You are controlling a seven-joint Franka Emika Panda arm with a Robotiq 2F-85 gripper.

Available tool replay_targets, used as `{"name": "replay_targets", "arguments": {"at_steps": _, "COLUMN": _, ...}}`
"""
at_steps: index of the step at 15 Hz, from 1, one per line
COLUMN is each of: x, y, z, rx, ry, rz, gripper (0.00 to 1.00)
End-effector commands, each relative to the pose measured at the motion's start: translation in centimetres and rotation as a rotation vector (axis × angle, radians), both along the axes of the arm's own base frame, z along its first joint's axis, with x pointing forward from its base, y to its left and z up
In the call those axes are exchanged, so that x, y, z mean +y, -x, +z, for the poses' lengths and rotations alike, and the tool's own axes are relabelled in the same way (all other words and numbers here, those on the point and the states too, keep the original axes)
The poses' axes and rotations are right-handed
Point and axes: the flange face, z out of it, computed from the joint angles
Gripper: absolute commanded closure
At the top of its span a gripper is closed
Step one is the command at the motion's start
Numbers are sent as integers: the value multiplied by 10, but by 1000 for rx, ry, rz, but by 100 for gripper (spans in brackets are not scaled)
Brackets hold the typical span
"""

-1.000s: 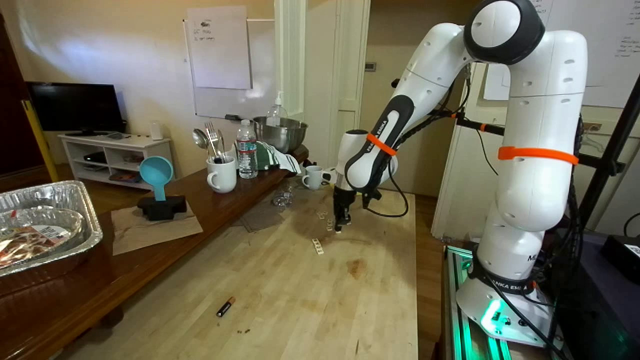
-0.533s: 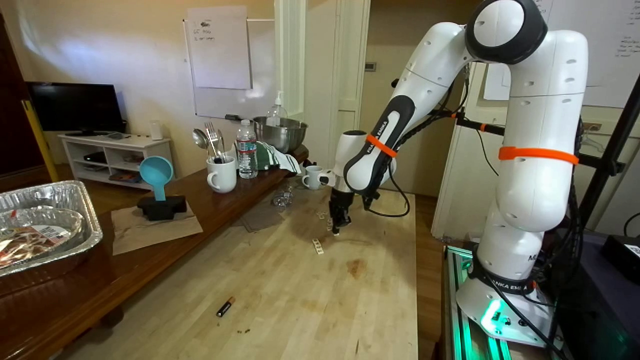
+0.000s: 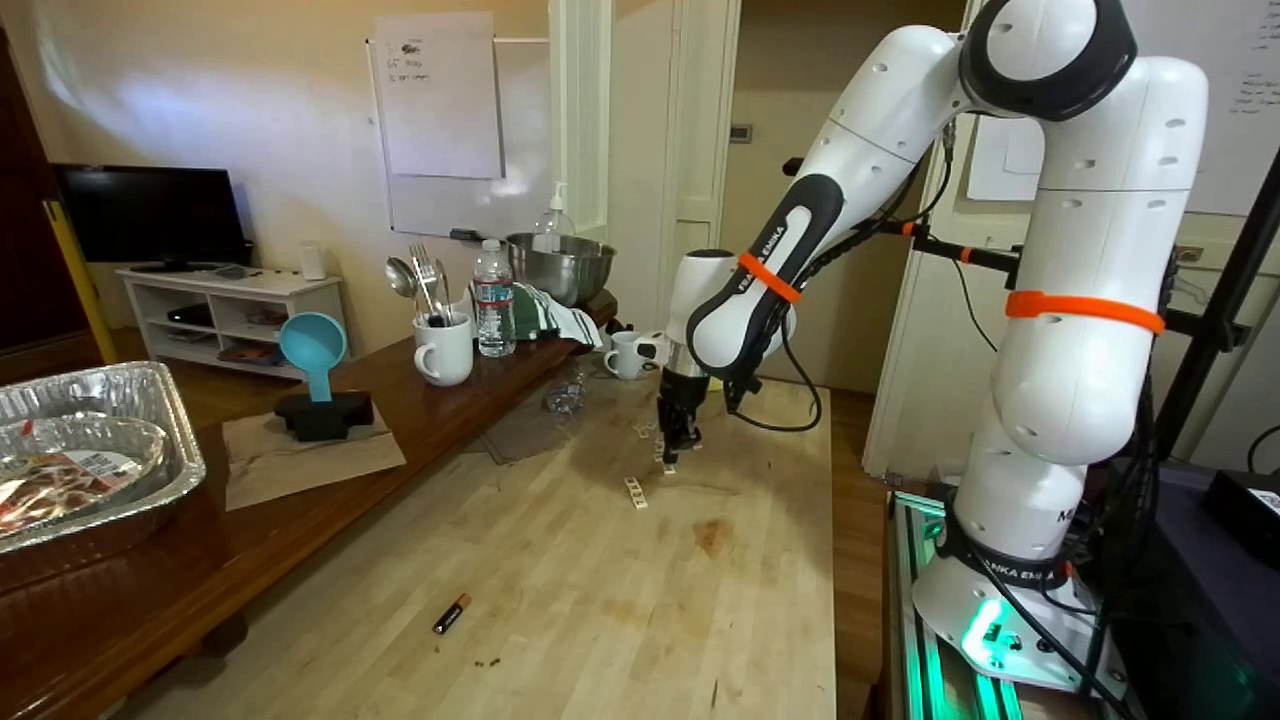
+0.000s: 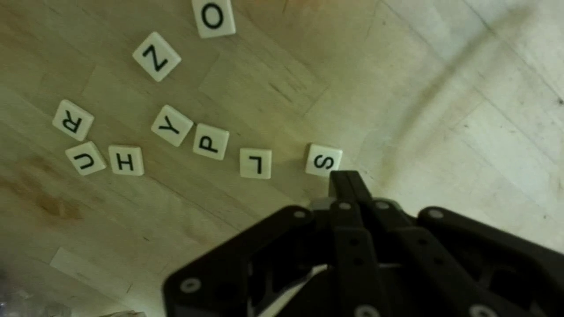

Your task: Put an item on the table next to the aligned items

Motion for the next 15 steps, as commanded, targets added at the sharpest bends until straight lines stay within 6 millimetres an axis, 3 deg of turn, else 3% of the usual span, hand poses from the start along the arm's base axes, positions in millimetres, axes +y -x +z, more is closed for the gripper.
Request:
{"name": "replay_targets", "arguments": {"at_steps": 1, "x": 0, "y": 9, "z": 12, "rx": 13, "ry": -16, "rz": -135, "gripper": 100}}
{"name": "replay_targets", "arguments": {"at_steps": 11, "x": -11, "y": 2, "z": 0, "rx": -78, "ry": -88, "rz": -677, "gripper": 100}}
{"name": "replay_targets", "arguments": {"at_steps": 15, "x": -14, "y": 3, "z": -11, "rx": -90, "ry": -95, "rz": -799, "gripper": 100}}
